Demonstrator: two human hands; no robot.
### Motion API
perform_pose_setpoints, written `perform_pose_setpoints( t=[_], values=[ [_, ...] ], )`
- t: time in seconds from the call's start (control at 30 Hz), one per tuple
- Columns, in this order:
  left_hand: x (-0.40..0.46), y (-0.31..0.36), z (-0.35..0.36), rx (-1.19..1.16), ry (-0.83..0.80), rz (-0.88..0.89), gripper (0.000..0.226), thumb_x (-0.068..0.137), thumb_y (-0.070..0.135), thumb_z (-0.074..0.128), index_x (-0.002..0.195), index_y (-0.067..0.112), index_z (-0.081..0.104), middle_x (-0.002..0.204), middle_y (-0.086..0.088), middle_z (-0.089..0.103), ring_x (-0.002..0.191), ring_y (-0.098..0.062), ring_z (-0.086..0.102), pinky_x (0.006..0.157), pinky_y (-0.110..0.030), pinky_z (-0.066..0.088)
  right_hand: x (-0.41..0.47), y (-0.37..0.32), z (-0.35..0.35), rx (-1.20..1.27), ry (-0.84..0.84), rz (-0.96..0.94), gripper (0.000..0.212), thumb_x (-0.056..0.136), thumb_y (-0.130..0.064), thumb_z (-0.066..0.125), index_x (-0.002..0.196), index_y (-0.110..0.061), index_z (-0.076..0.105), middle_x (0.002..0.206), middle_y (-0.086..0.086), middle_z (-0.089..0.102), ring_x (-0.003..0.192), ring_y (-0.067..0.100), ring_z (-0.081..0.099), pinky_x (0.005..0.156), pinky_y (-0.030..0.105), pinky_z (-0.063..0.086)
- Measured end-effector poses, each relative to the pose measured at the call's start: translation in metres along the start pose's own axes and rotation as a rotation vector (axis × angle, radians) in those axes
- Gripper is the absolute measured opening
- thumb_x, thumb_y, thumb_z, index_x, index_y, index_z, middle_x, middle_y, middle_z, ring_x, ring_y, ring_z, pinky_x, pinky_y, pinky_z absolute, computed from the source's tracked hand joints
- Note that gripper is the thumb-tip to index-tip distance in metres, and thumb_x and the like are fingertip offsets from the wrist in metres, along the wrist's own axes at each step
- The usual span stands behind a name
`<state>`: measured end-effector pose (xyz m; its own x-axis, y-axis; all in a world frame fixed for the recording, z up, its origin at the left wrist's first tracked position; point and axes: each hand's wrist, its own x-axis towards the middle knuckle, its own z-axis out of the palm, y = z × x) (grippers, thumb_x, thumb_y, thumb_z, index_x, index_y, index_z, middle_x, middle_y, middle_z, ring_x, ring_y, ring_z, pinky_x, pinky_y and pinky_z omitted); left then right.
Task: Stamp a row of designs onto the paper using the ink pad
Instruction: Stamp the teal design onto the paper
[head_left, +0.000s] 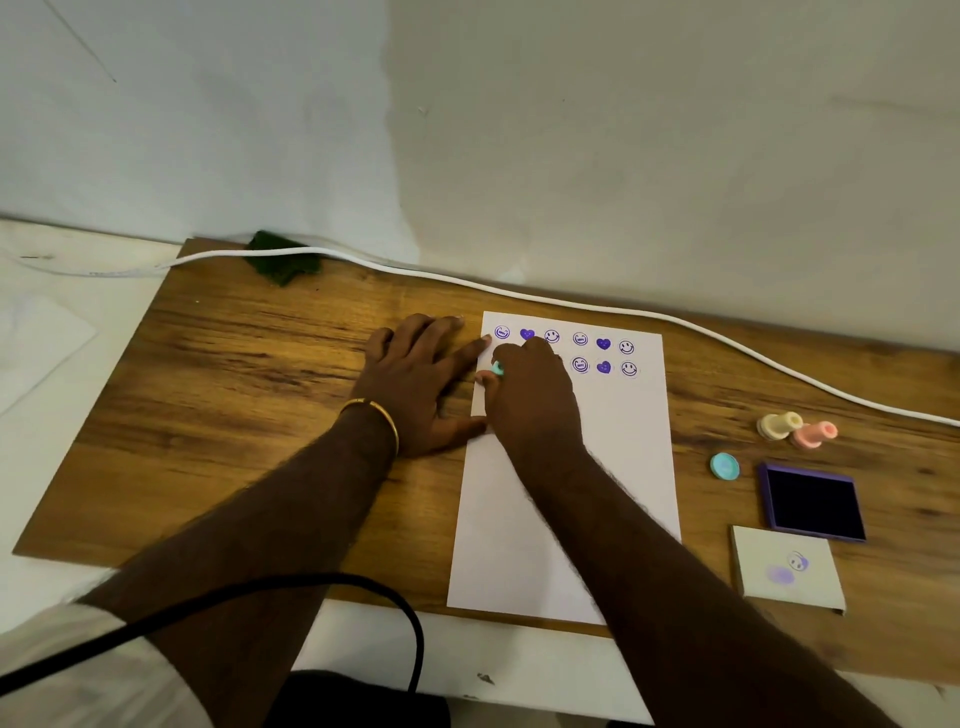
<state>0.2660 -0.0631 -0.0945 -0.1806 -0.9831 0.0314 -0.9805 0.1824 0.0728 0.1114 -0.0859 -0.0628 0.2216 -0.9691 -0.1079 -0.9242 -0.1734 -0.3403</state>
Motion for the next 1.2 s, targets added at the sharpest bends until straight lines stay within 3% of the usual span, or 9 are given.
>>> perform_pose_setpoints(
  t=[0.47,1.2],
  values=[
    [-0.0004,-0.0003,-0.0009,-0.03,0.006,-0.001,0.088,0.07,0.088,0.025,0.147,0.046,0.021,0.154,-0.002,0.028,0.14,-0.031,0.021,0.106,-0.057,0.019,-0.0057,-0.0061,0.0034,-0.022,0.032,0.001,0.031,0.099,-0.026,0.051,0.128,-0.015,0.055,0.13,0.01,0.053,0.115,0.024,0.052,0.09,0.031,0.045],
    [-0.0003,-0.0003,0.0005,-0.019,-0.008,-0.005,0.09,0.07,0.089,0.028,0.148,0.047,0.018,0.156,0.0,0.024,0.141,-0.03,0.018,0.108,-0.058,0.018,0.0025,-0.0061,-0.0033,0.011,-0.013,0.061,0.043,0.095,-0.024,0.058,0.136,-0.015,0.05,0.134,0.01,0.05,0.12,0.024,0.051,0.097,0.031,0.045]
  ],
)
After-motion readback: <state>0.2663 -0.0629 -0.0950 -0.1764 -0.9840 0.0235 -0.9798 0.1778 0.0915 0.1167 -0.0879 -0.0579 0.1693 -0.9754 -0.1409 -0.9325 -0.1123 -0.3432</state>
